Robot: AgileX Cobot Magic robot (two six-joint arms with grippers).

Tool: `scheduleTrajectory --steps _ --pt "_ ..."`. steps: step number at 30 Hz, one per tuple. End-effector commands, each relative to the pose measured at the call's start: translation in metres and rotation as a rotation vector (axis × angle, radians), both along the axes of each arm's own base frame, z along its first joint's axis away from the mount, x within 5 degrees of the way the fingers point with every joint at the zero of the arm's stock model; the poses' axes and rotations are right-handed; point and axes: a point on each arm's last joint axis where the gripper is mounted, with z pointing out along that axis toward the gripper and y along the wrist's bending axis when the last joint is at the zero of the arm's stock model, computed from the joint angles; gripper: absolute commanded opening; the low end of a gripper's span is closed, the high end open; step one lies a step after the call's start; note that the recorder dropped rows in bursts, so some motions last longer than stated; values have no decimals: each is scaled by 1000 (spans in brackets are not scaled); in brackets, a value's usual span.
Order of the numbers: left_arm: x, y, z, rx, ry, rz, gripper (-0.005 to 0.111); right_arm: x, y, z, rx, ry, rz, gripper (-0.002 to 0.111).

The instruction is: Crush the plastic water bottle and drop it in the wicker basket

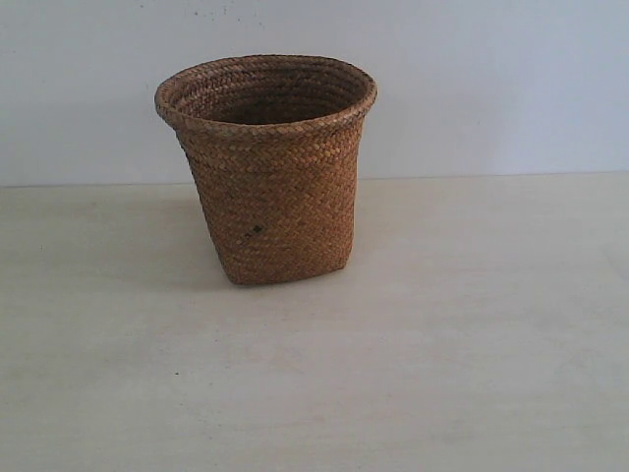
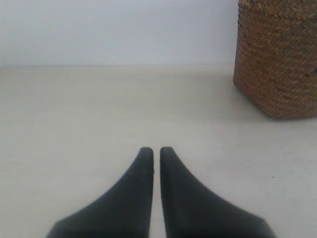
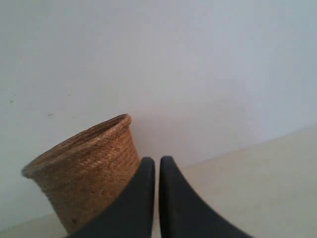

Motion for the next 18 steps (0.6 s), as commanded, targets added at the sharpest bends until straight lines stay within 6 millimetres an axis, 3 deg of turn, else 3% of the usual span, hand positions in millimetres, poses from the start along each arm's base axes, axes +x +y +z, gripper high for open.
scheduleTrajectory --steps 1,8,18 --pt "0 0 0 -9 -11 7 4 2 -8 -13 -99 109 -99 0" --pt "0 0 0 -9 -11 7 4 2 -9 -29 -351 260 -113 0" --pt "0 0 0 -9 -11 7 4 -1 -13 -43 -442 411 -123 0"
